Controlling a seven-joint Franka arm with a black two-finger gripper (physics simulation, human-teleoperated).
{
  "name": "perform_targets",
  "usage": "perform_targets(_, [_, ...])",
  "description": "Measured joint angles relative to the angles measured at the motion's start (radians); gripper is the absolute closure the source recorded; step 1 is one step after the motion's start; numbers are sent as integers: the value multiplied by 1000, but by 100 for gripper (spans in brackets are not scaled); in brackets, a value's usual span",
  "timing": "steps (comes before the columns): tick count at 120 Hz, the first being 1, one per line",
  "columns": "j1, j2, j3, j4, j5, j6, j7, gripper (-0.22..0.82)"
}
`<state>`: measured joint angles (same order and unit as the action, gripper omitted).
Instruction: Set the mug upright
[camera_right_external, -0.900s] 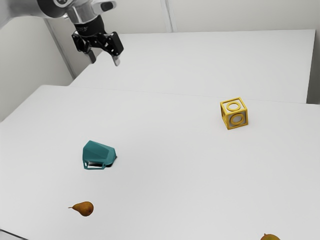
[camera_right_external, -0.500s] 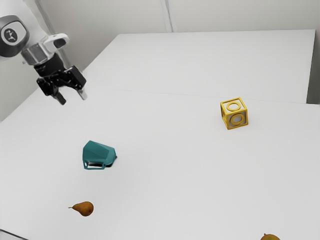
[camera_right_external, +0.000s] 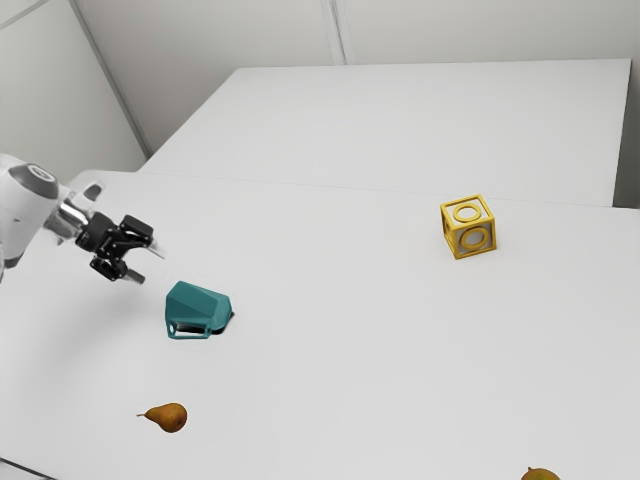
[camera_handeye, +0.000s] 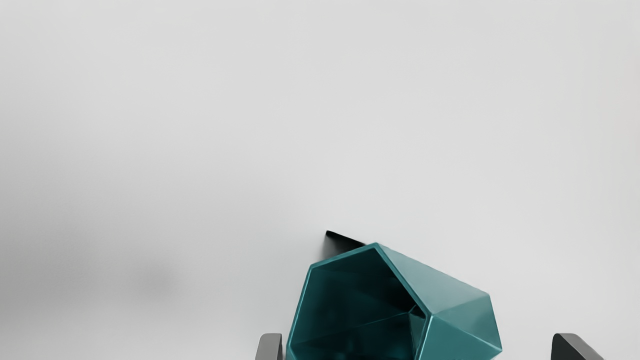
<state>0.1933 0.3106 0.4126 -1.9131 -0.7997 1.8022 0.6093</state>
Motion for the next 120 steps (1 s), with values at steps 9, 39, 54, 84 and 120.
perform_targets(9, [-2,20,2,0,-86,-11,109,2])
perform_targets(39, [-10,8,41,-106,-303,-87,410,2])
perform_targets(54, [-12,2,47,-128,-305,-93,511,2])
perform_targets(84, [-13,8,47,-121,-217,-101,531,2])
perform_targets(120, [-59,10,46,-130,-190,-117,456,2])
